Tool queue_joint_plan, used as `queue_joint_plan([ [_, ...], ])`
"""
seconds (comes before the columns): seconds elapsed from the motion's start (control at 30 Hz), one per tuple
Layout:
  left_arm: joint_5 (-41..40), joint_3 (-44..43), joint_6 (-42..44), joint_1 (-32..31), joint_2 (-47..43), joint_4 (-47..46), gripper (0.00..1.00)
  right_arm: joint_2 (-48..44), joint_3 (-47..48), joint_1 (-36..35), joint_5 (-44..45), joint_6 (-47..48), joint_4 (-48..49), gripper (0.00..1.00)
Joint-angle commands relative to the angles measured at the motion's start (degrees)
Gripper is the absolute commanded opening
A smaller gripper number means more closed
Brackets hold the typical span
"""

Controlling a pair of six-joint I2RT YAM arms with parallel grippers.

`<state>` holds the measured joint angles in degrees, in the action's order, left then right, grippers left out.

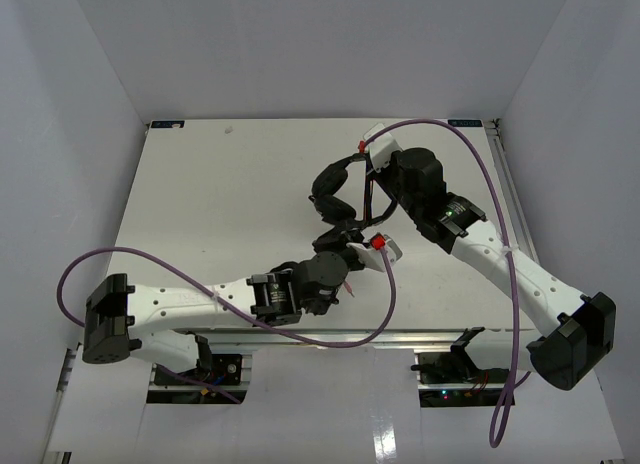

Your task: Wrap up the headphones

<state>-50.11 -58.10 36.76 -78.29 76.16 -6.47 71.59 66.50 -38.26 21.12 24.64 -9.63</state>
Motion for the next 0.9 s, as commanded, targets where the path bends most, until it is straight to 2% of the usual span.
queue_joint_plan([
  [0.0,-4.1,4.6,23.4,-2.2,0.4,-35.5,0.21,-0.3,1.6,0.5,1.8,0.4,2.4,0.08],
  [0.07,-3.5,6.1,26.9,-2.4,1.4,-40.8,0.23,-0.4,1.7,0.5,1.6,0.2,2.4,0.08],
  [0.17,-1.6,6.4,26.6,-2.4,2.2,-42.3,0.25,-0.4,1.8,0.5,1.3,-0.1,2.2,0.08],
  [0.47,3.5,1.5,15.5,-2.3,5.4,-33.4,0.27,-0.8,1.6,0.5,0.9,-0.3,1.9,0.08],
  [0.67,1.7,3.1,10.3,-2.3,4.6,-29.8,0.39,-1.5,1.3,0.5,0.7,-0.4,1.8,0.08],
  [0.87,2.9,2.6,5.9,-0.3,2.1,-27.0,0.42,-1.3,2.0,0.5,0.0,-1.0,1.4,0.08],
])
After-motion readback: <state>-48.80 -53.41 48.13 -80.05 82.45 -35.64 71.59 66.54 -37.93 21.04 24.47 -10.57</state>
